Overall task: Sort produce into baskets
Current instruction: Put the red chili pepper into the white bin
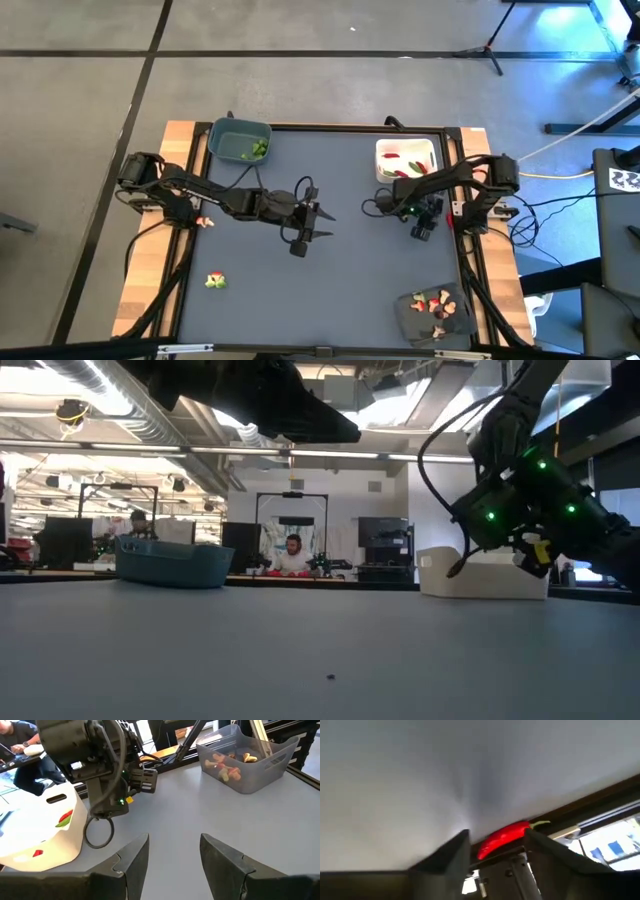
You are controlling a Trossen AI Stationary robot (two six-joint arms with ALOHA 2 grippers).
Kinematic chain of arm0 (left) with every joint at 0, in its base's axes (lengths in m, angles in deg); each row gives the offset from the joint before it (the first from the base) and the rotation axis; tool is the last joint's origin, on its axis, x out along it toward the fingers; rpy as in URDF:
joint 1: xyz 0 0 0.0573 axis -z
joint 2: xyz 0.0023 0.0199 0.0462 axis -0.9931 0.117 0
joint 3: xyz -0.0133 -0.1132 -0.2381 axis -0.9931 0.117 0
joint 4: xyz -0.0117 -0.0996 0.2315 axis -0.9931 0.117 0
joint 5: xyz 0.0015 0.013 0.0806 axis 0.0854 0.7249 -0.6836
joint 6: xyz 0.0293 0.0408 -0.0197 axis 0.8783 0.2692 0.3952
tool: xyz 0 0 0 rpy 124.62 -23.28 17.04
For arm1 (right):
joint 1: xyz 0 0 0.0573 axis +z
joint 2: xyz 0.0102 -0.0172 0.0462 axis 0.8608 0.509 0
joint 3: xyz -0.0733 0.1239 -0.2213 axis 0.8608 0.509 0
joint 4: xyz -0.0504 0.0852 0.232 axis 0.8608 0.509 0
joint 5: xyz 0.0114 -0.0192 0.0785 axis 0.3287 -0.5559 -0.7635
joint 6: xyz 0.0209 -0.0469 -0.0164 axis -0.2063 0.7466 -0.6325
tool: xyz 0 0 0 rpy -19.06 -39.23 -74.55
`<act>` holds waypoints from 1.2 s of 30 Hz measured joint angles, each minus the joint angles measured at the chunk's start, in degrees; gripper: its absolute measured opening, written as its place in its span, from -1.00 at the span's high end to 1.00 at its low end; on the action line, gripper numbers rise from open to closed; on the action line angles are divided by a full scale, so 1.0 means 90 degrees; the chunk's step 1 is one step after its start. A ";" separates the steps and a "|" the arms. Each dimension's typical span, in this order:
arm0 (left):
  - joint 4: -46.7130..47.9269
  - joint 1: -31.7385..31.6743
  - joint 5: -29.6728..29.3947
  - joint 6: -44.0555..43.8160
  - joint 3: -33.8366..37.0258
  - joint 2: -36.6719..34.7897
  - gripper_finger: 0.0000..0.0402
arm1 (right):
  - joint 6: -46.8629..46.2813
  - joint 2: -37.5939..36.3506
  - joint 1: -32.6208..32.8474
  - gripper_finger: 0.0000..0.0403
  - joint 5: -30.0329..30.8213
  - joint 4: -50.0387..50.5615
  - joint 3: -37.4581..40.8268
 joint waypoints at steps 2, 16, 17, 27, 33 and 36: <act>0.0002 0.0000 0.0000 0.0000 0.0000 0.0000 0.14 | 0.0019 0.0106 0.0000 -0.11 0.0085 0.0019 0.0099; 0.0002 0.0000 0.0000 0.0024 0.0000 0.0000 0.14 | 0.1254 0.1600 -0.0003 -0.62 0.0478 0.0116 0.0252; 0.0005 0.0000 0.0000 0.0022 0.0000 0.0000 0.14 | 0.1246 0.1633 -0.0009 -0.62 0.0519 0.0143 0.0251; 0.0005 0.0000 0.0000 0.0015 0.0000 0.0000 0.14 | 0.1302 0.1662 -0.0051 -0.34 0.0365 0.0126 0.0262; 0.0005 0.0000 0.0000 0.0012 0.0000 0.0000 0.14 | 0.0978 0.1657 -0.0051 -0.12 0.0103 0.0040 0.0316; 0.0007 0.0000 0.0000 0.0010 0.0000 0.0000 0.14 | 0.0885 0.1632 -0.0049 -0.05 -0.0032 -0.0071 0.0436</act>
